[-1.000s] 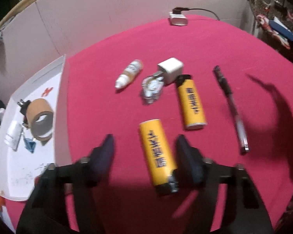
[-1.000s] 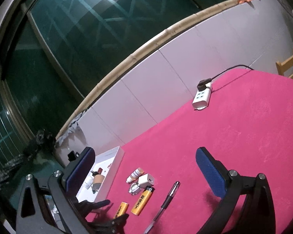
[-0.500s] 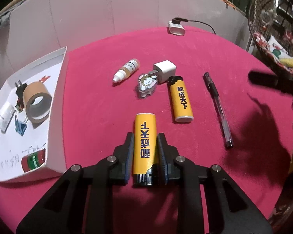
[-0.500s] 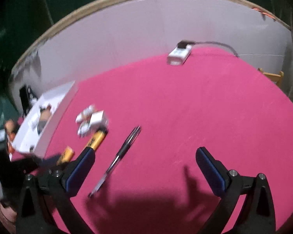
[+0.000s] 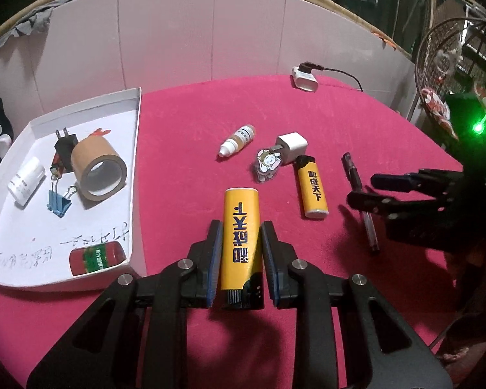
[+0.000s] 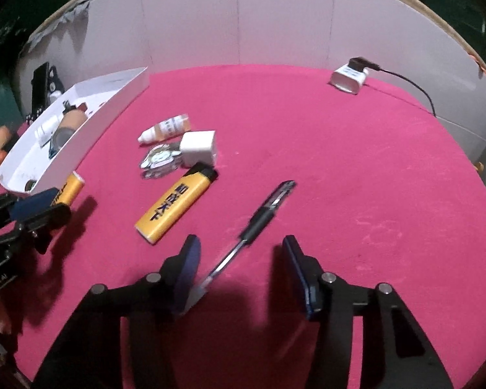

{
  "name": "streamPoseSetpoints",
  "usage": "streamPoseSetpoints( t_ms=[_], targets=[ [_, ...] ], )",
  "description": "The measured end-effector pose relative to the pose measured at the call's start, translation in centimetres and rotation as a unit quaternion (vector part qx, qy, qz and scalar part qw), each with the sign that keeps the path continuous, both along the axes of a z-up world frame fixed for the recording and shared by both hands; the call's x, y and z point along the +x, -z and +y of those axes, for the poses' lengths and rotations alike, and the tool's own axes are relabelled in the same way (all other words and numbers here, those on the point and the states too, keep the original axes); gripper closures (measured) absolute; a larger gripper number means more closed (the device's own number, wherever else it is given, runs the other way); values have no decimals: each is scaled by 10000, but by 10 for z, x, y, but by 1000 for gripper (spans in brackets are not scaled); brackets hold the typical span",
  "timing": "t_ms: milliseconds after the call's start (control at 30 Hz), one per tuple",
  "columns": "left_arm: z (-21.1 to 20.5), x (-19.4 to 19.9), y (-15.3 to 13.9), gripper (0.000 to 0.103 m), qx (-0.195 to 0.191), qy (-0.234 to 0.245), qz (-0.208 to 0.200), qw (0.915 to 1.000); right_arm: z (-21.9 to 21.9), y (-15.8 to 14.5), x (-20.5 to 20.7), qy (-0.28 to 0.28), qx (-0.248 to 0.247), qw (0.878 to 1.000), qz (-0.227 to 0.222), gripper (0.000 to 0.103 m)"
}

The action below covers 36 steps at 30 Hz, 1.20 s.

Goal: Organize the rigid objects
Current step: 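Grasp the black pen with the right gripper while the left gripper holds the lighter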

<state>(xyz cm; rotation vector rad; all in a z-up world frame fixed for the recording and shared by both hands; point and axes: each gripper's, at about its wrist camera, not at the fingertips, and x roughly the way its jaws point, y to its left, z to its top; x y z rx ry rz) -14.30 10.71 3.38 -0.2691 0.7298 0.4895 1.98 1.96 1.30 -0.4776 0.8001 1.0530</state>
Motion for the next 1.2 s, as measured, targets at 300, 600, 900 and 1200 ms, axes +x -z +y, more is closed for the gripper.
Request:
streamPoseSetpoints(
  t_ms=[300,600,900,1200],
  targets=[
    [-3,-4,-9,80,50,-4,-147,9999,4,3,-3,-330,-145,9993,-111,94],
    [-3,-6,-14,79,88,-56,-243,9996,-21,-10,14,-67,388,9991,183,97],
    [1,-14,-34,80,313,-244,-447,9982,-31,-60,3,-215,1219,9923,-7,97],
    [14,-34,-65,79,786,-798,-568,9921,-27,-106,-24,-752,2023,9760,-299,97]
  ],
)
